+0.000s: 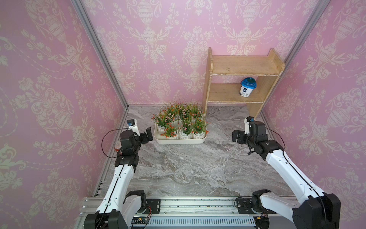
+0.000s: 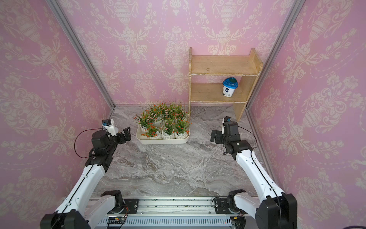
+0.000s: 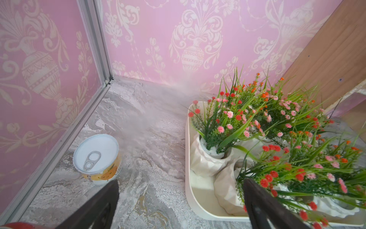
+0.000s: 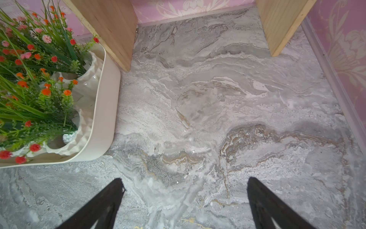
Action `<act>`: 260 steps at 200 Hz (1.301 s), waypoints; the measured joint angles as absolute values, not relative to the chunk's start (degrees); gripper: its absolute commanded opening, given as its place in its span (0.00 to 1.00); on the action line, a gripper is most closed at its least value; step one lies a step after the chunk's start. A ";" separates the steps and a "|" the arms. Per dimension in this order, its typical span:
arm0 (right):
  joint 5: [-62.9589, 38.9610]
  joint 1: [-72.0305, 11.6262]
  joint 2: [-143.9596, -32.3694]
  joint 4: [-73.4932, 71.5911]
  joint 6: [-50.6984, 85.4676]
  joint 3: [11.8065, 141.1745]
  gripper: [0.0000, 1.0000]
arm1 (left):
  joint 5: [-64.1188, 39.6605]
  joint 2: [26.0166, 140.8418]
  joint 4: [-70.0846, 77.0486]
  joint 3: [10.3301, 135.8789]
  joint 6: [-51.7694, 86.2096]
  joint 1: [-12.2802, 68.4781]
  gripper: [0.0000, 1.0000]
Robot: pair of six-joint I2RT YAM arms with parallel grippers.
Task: Put the potted gypsophila into the storage box
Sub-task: Reset both arms
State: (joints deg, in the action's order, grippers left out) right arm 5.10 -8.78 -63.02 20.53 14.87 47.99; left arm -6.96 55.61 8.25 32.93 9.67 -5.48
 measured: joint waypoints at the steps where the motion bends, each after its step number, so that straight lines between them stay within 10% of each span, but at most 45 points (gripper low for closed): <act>1: 5.15 -8.78 -62.94 20.36 14.92 47.81 1.00 | -6.92 55.86 8.73 32.60 9.65 -5.48 0.99; 157: 7.27 -3.64 -66.70 -9.28 1.26 31.27 1.00 | -1.34 93.36 56.90 18.15 6.07 -5.45 0.99; 260: 1.58 -2.70 -80.40 -29.98 -0.05 27.46 1.00 | -1.58 93.97 59.09 19.03 5.34 -5.45 0.99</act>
